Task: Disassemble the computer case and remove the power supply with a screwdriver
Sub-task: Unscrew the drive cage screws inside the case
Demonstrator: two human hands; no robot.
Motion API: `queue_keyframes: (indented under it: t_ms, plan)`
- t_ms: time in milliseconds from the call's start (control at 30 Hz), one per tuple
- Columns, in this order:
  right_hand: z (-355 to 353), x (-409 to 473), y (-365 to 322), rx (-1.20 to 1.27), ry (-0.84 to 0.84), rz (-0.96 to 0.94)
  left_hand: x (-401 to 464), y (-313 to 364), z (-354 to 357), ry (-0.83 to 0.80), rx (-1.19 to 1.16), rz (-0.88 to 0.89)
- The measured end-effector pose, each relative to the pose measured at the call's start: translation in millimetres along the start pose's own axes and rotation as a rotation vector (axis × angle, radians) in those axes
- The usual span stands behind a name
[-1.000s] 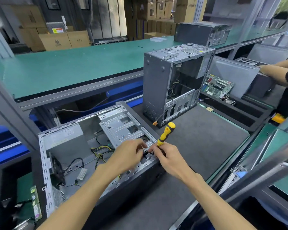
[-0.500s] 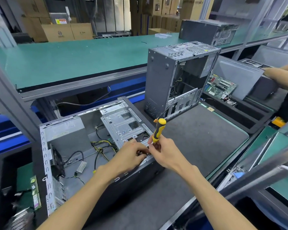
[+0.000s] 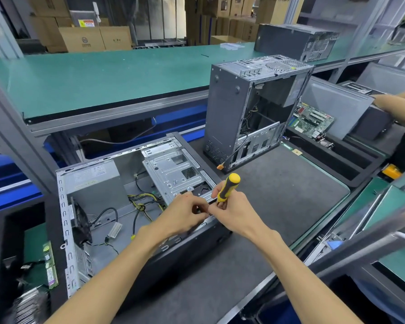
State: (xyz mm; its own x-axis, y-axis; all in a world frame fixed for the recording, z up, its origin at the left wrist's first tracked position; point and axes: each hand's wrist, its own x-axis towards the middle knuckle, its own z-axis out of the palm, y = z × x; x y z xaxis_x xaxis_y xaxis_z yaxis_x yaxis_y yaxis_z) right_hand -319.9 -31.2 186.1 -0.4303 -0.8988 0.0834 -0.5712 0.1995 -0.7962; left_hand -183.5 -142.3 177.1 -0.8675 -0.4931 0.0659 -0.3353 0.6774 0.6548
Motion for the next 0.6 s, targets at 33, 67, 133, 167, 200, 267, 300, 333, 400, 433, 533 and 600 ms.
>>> queue_keyframes:
  t_ms: [33, 67, 133, 167, 200, 267, 300, 333, 400, 433, 533, 600]
  plan:
    - [0.0, 0.5, -0.9, -0.014, 0.002, -0.01, 0.7, 0.2, 0.0, -0.006, 0.007, -0.001]
    - [-0.2, 0.7, -1.8, -0.032, 0.005, -0.032, 1.2, 0.4, -0.1, -0.011, 0.012, -0.001]
    - [0.2, 0.3, -4.2, -0.053, 0.009, -0.079, 1.0, 0.8, -0.5, -0.01, 0.008, 0.01]
    - [1.0, 0.5, -5.6, -0.057, 0.01, -0.094, 0.7, 1.2, -0.6, -0.006, 0.006, 0.019]
    - [1.9, 0.9, -6.7, -0.062, 0.014, -0.102, 0.6, 1.6, -0.8, -0.004, 0.01, 0.024]
    - [3.5, 2.2, -8.4, -0.061, 0.026, -0.086, 1.0, 1.9, -1.1, -0.006, 0.023, 0.012]
    - [3.9, 3.0, -8.5, -0.057, 0.029, -0.069, 1.4, 2.0, -1.4, -0.011, 0.023, -0.002]
    - [3.9, 3.5, -8.3, -0.058, 0.026, -0.054, 1.7, 2.0, -1.9, -0.019, 0.02, -0.015]
    - [4.0, 3.4, -7.3, -0.061, 0.008, -0.027, 2.3, 1.4, -2.8, -0.032, 0.003, -0.028]
    - [4.1, 3.6, -6.6, -0.057, 0.0, -0.015, 2.5, 0.8, -3.3, -0.038, -0.006, -0.028]
    - [3.7, 4.5, -5.5, -0.05, 0.003, -0.005, 2.5, 0.5, -2.5, -0.039, -0.006, -0.024]
    - [3.8, 4.9, -5.4, -0.063, 0.008, -0.033, 2.4, 1.0, -1.4, -0.027, 0.009, -0.02]
